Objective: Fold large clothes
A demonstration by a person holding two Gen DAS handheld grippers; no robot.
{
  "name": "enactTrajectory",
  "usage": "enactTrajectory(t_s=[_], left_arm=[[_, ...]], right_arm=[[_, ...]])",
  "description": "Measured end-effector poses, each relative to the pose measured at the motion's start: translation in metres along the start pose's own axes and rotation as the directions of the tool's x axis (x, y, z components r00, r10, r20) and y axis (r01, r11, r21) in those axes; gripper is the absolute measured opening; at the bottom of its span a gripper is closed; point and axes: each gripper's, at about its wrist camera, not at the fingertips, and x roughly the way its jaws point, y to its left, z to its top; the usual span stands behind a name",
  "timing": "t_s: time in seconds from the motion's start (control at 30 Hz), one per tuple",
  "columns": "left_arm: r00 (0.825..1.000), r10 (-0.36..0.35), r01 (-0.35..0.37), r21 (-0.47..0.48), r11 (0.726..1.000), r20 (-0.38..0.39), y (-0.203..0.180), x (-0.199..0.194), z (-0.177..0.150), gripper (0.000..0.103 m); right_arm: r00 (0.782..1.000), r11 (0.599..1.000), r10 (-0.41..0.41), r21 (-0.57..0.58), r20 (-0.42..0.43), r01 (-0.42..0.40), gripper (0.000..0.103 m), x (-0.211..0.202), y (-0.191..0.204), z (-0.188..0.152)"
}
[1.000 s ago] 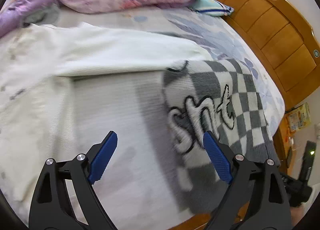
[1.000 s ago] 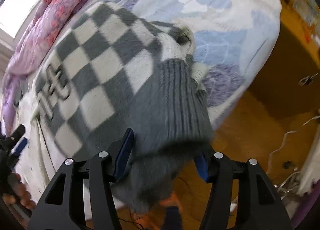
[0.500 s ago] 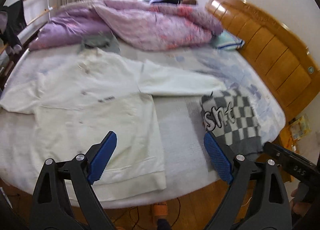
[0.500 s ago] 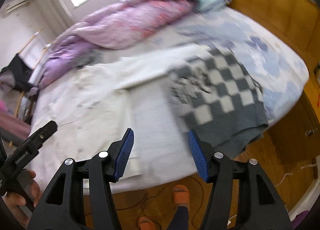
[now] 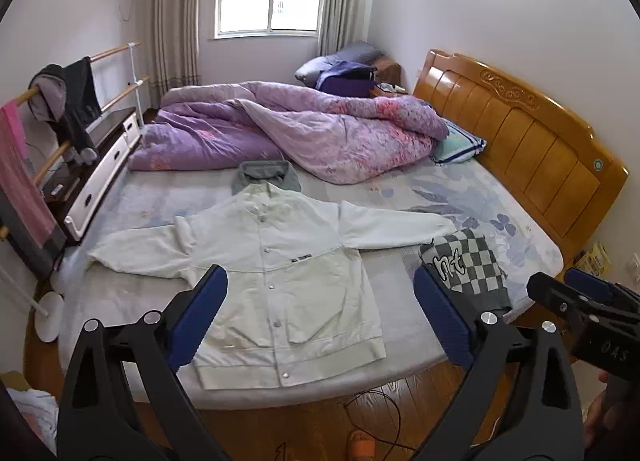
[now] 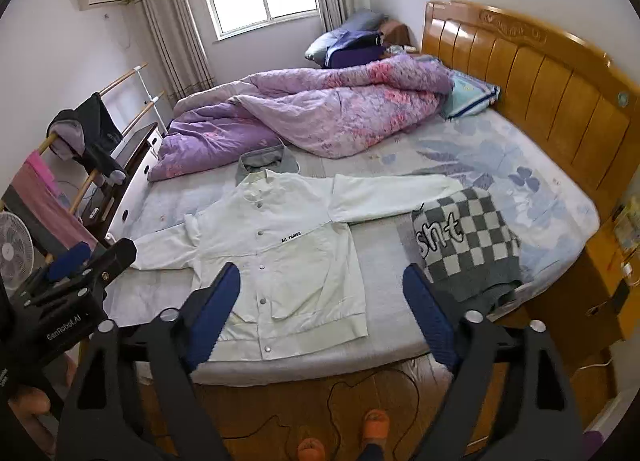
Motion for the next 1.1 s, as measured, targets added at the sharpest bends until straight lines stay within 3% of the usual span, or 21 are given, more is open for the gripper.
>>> enactTrajectory(t_s=[0.27,0.53,1.1], left_arm=[[0.998,0.008,-0.009,0.016,1.000,0.056,0.007,-0.070,0.014,0.095],[0.987,0.040,-0.044,0.021,0.999,0.155,-0.001,-0.109,0.030,0.095],[0.982,0.056,-0.057,0.001,0.998,0.181,-0.009,-0.116,0.050,0.096]], right_arm=[[0.998,0.999,0.021,-0.031,0.067,-0.018,0.085,-0.069,0.030,0.009],[0.989,0.998,0.044,-0.048,0.143,-0.038,0.087,-0.095,0.034,0.024],[0.980,0.995,0.078,-0.068,0.182,-0.067,0.089,-0.102,0.031,0.042]])
